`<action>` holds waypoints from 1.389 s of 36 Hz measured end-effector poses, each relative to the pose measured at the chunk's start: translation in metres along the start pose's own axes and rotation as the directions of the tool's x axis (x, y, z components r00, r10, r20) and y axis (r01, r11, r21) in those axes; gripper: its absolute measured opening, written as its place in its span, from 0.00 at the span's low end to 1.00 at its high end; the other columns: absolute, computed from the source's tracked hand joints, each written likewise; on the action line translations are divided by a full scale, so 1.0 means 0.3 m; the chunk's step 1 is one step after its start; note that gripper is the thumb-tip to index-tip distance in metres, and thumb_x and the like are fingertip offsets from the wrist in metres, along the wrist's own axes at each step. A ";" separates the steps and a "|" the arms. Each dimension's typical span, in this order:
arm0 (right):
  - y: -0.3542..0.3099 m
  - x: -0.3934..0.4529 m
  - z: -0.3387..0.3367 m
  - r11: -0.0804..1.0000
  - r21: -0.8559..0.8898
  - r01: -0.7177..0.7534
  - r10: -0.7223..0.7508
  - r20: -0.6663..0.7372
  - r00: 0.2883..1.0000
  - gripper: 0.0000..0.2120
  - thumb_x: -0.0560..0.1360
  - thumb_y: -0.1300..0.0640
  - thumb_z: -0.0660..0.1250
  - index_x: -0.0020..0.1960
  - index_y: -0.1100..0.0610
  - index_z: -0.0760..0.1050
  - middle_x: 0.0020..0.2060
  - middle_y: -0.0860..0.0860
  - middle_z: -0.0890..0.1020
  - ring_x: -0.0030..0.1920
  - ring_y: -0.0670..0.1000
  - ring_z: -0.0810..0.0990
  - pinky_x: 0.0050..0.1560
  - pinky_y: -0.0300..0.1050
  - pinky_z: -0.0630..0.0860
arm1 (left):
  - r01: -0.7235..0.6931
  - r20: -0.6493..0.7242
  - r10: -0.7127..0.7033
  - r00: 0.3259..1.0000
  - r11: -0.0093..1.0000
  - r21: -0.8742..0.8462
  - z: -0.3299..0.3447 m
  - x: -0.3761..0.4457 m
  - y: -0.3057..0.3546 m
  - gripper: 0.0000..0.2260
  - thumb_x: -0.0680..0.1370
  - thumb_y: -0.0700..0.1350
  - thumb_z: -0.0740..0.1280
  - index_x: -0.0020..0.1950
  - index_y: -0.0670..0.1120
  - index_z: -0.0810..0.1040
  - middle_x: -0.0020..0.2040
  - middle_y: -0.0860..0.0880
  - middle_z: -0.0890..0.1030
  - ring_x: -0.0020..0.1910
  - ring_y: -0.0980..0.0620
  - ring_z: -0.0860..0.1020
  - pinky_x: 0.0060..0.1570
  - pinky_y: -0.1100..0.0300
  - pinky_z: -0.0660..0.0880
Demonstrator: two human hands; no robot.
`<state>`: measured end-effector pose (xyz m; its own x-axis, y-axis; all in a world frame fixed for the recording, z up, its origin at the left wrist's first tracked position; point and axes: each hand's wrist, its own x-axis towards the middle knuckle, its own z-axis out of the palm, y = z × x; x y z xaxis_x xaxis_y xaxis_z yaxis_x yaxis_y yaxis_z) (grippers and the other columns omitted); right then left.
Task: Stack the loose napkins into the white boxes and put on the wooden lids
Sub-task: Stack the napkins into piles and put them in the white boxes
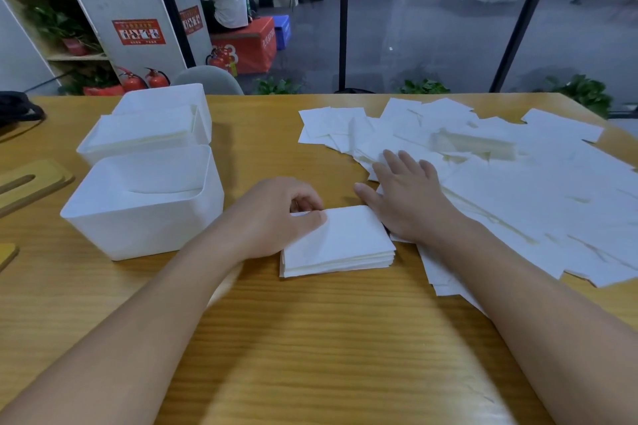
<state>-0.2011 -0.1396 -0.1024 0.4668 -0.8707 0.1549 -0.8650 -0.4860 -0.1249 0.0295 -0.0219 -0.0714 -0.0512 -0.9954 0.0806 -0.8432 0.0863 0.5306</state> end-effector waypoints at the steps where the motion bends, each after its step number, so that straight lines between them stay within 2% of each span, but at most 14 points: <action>1: -0.001 -0.001 0.003 1.000 -0.016 0.009 -0.009 -0.017 1.000 0.33 0.83 0.29 0.46 0.69 0.51 0.74 0.74 0.49 0.70 0.77 0.53 0.63 0.78 0.59 0.57 | -0.004 0.002 0.004 1.000 1.000 0.003 0.002 0.001 -0.001 0.03 0.82 0.58 0.72 0.52 0.61 0.85 0.48 0.62 0.82 0.51 0.64 0.79 0.47 0.65 0.74; 3: -0.001 -0.001 0.004 1.000 -0.018 0.013 -0.014 -0.035 0.999 0.32 0.83 0.30 0.47 0.67 0.53 0.74 0.68 0.48 0.73 0.73 0.53 0.66 0.76 0.57 0.59 | -0.010 0.007 0.010 1.000 1.000 0.013 0.003 0.001 0.000 0.04 0.82 0.58 0.71 0.53 0.61 0.85 0.49 0.62 0.82 0.51 0.63 0.78 0.47 0.63 0.75; 12: -0.038 -0.027 -0.042 0.989 0.126 0.082 -0.073 -0.078 0.994 0.31 0.84 0.33 0.52 0.76 0.52 0.73 0.74 0.49 0.74 0.80 0.49 0.64 0.84 0.60 0.46 | -0.006 0.016 0.006 1.000 1.000 0.009 -0.001 -0.005 0.000 0.05 0.82 0.59 0.72 0.54 0.61 0.86 0.49 0.63 0.84 0.50 0.66 0.79 0.47 0.64 0.75; 17: -0.082 -0.090 -0.088 0.922 0.336 0.195 -0.161 -0.127 0.979 0.27 0.85 0.35 0.58 0.76 0.49 0.77 0.74 0.46 0.76 0.75 0.47 0.70 0.81 0.56 0.59 | 0.060 -0.108 -0.079 0.991 0.984 -0.169 -0.010 0.005 0.009 0.08 0.87 0.55 0.66 0.60 0.59 0.84 0.47 0.60 0.87 0.48 0.62 0.84 0.51 0.59 0.79; 22: -0.112 -0.186 -0.146 0.815 0.471 0.337 -0.314 -0.130 0.940 0.22 0.84 0.38 0.65 0.76 0.44 0.77 0.74 0.42 0.76 0.74 0.38 0.71 0.75 0.40 0.65 | 0.160 -0.073 -0.284 0.956 0.715 -0.681 -0.019 0.007 0.051 0.17 0.90 0.57 0.57 0.74 0.51 0.75 0.52 0.47 0.90 0.50 0.50 0.89 0.57 0.51 0.85; 26: -0.111 -0.210 -0.145 0.771 0.495 0.402 -0.401 -0.114 0.909 0.23 0.84 0.37 0.67 0.76 0.43 0.77 0.75 0.37 0.75 0.74 0.37 0.71 0.76 0.42 0.68 | 0.164 -0.057 -0.334 0.941 0.596 -0.786 -0.024 0.000 0.063 0.19 0.87 0.62 0.62 0.73 0.52 0.76 0.54 0.45 0.90 0.52 0.48 0.89 0.55 0.52 0.86; 30: -0.098 -0.205 -0.141 0.770 0.481 0.420 -0.426 -0.103 0.899 0.19 0.83 0.38 0.69 0.71 0.43 0.82 0.72 0.34 0.77 0.75 0.36 0.70 0.74 0.41 0.70 | 0.176 -0.153 -0.345 0.926 0.753 -0.634 -0.031 0.000 0.029 0.18 0.80 0.55 0.77 0.69 0.60 0.80 0.57 0.51 0.88 0.52 0.52 0.88 0.58 0.51 0.83; 33: -0.084 -0.191 -0.133 0.775 0.484 0.406 -0.397 -0.127 0.909 0.13 0.82 0.37 0.69 0.60 0.43 0.86 0.69 0.34 0.79 0.74 0.36 0.71 0.74 0.41 0.69 | 0.119 -0.188 -0.285 0.940 0.789 -0.603 -0.024 -0.001 0.017 0.17 0.80 0.45 0.77 0.68 0.58 0.81 0.50 0.50 0.90 0.51 0.46 0.88 0.58 0.40 0.84; 36: -0.070 -0.174 -0.126 0.795 0.499 0.345 -0.306 -0.160 0.938 0.10 0.81 0.38 0.70 0.53 0.42 0.86 0.67 0.34 0.79 0.65 0.35 0.76 0.58 0.32 0.71 | 0.079 -0.245 -0.280 0.928 0.791 -0.606 -0.017 0.001 0.025 0.14 0.81 0.40 0.76 0.63 0.55 0.85 0.50 0.52 0.89 0.47 0.47 0.88 0.55 0.40 0.85; 38: -0.056 -0.163 -0.118 0.806 0.508 0.303 -0.237 -0.191 0.952 0.08 0.81 0.40 0.71 0.55 0.42 0.84 0.68 0.34 0.79 0.64 0.35 0.77 0.53 0.31 0.70 | 0.065 -0.300 -0.270 0.915 0.833 -0.550 -0.011 0.008 0.016 0.12 0.81 0.40 0.75 0.59 0.57 0.86 0.51 0.54 0.88 0.45 0.47 0.88 0.53 0.41 0.85; 42: -0.039 -0.148 -0.110 0.829 0.492 0.265 -0.139 -0.278 0.951 0.22 0.81 0.44 0.72 0.74 0.45 0.75 0.76 0.40 0.73 0.76 0.41 0.70 0.72 0.35 0.65 | 0.008 -0.304 -0.196 0.932 0.853 -0.522 -0.008 0.012 0.005 0.09 0.83 0.43 0.74 0.57 0.57 0.85 0.47 0.50 0.88 0.44 0.35 0.86 0.49 0.33 0.83; 45: -0.040 -0.147 -0.123 0.842 0.498 0.208 -0.090 -0.249 0.964 0.30 0.82 0.45 0.71 0.82 0.46 0.66 0.79 0.41 0.69 0.78 0.41 0.66 0.75 0.35 0.60 | -0.066 -0.318 -0.131 0.939 0.840 -0.539 -0.015 0.010 0.009 0.06 0.83 0.44 0.73 0.57 0.55 0.85 0.45 0.42 0.87 0.44 0.28 0.82 0.46 0.32 0.81; 47: -0.039 -0.146 -0.122 0.815 0.554 0.168 -0.043 -0.231 0.972 0.29 0.83 0.45 0.70 0.82 0.44 0.66 0.75 0.40 0.74 0.73 0.40 0.71 0.74 0.37 0.66 | -0.111 -0.339 -0.095 0.936 0.834 -0.541 -0.018 0.010 0.013 0.06 0.83 0.42 0.74 0.56 0.53 0.85 0.48 0.45 0.87 0.45 0.28 0.82 0.45 0.36 0.81; 50: -0.035 -0.145 -0.126 0.735 0.660 0.154 0.019 -0.247 0.969 0.14 0.84 0.49 0.70 0.69 0.44 0.80 0.55 0.40 0.85 0.55 0.42 0.82 0.58 0.43 0.81 | -0.134 -0.338 -0.073 0.938 0.824 -0.550 -0.024 0.005 0.026 0.07 0.83 0.40 0.74 0.57 0.51 0.85 0.52 0.51 0.88 0.44 0.35 0.85 0.49 0.36 0.82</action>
<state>-0.2193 -0.0937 -0.0709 0.3906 -0.8338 0.3902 -0.4423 -0.5417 -0.7148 0.0268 -0.0223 -0.0611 0.1946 -0.9265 0.3221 -0.3939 0.2269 0.8907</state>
